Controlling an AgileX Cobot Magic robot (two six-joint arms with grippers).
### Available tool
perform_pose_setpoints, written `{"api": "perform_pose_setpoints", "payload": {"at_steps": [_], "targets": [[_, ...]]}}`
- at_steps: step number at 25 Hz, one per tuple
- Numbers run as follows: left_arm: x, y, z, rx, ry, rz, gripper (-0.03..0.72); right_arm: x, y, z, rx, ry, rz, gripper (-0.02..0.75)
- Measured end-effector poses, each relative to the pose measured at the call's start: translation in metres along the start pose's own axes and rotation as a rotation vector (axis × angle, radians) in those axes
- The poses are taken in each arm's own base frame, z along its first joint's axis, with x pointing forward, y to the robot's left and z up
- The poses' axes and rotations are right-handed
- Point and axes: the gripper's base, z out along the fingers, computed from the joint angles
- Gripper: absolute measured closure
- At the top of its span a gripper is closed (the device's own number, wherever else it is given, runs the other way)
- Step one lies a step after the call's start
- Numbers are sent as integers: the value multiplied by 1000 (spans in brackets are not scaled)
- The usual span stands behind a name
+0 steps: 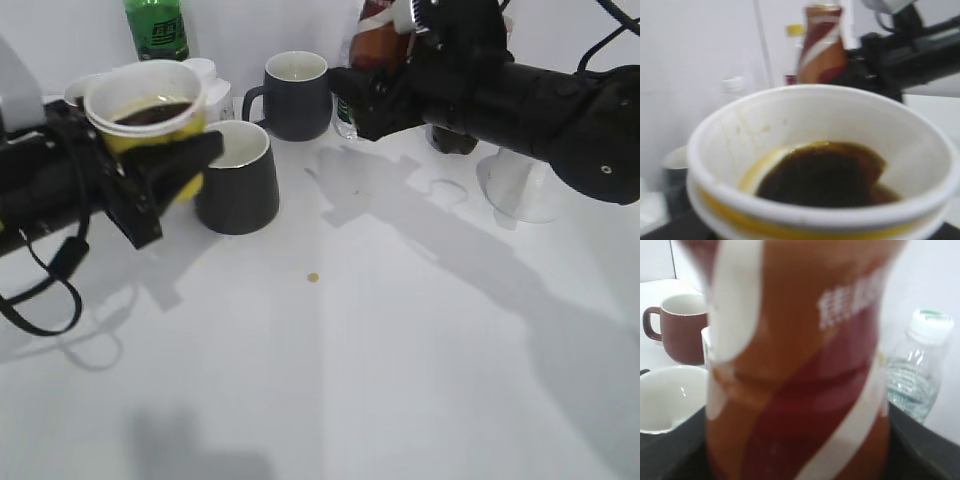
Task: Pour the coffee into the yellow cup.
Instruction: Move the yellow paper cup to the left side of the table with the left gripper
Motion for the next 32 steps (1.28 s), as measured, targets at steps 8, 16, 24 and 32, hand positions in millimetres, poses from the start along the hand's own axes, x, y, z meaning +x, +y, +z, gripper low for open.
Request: {"api": "perform_pose_setpoints", "payload": {"at_steps": [8,16,24,32], "targets": [[-1,28,-13,-197,52,-28,260,3,-1,0,12,33,58,237],[10,57,-29,-444,154,-84,260,18,-1,5,20,79,84,237],[39,73,-34,-546,189,-127,260,39,1,11,15,126,104,237],[84,75,-31,-570,214,-145,260,38,0,11,20,118,71,237]]}}
